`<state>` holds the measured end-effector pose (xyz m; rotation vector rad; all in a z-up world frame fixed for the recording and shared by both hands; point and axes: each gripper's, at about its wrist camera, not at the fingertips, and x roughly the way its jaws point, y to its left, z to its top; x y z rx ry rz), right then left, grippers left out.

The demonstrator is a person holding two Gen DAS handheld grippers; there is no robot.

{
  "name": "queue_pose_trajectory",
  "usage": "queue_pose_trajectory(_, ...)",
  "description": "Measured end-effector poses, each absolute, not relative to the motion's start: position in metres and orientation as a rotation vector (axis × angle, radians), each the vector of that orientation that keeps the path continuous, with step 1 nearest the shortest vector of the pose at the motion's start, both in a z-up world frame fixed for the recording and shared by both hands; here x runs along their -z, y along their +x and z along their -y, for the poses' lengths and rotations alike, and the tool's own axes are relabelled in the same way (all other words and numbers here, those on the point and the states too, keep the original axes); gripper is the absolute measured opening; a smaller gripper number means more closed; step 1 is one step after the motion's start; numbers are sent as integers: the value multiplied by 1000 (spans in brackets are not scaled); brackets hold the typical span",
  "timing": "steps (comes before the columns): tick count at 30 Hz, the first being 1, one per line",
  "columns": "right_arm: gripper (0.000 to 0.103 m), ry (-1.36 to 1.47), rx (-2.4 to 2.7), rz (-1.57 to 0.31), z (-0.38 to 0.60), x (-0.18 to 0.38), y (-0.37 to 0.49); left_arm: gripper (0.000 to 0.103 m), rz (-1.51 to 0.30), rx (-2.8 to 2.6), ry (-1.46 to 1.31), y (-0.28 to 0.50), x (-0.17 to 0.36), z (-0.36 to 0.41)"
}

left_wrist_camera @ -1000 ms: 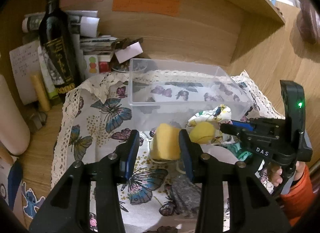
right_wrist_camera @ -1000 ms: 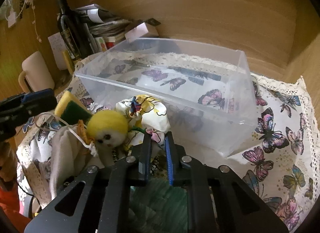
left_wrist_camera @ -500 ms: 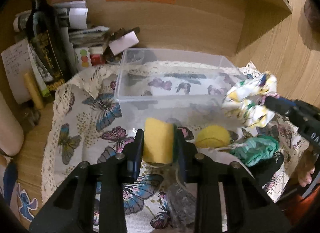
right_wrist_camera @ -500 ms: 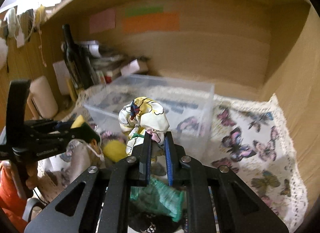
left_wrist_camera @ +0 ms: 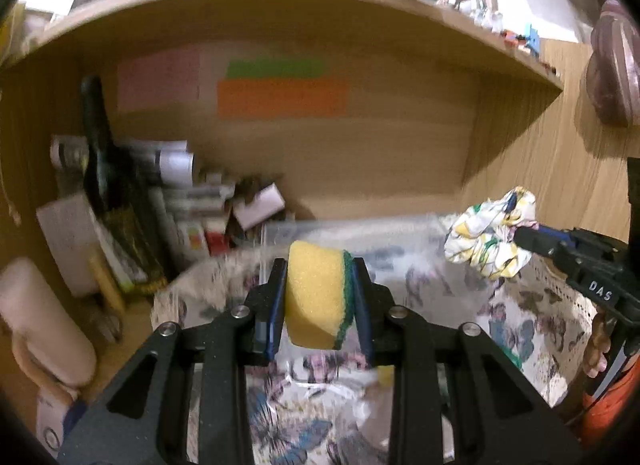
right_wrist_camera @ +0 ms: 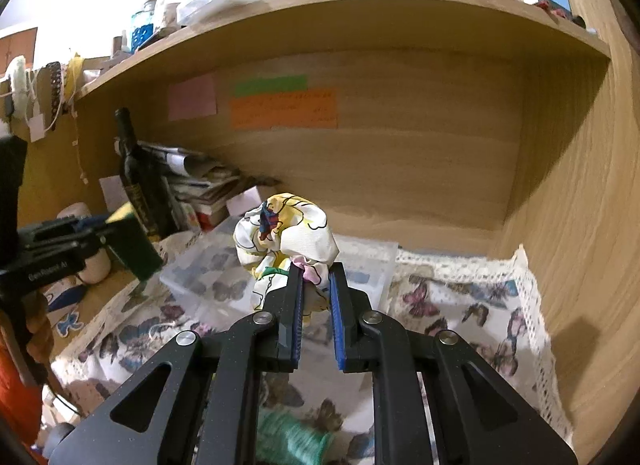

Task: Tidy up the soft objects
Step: 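Drop the sponge and scrunchie into the clear box with both tools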

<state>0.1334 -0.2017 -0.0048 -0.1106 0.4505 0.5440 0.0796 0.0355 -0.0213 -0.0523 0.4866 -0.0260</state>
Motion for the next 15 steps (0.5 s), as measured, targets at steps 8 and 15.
queue_pose_trajectory(8, 11, -134, -561, -522, 182, 21, 165, 30, -468, 23, 12, 117, 9, -25)
queue_pose_trajectory(15, 11, -167, -573, -636, 163, 52, 192, 30, -580, 62, 17, 162, 38, -20)
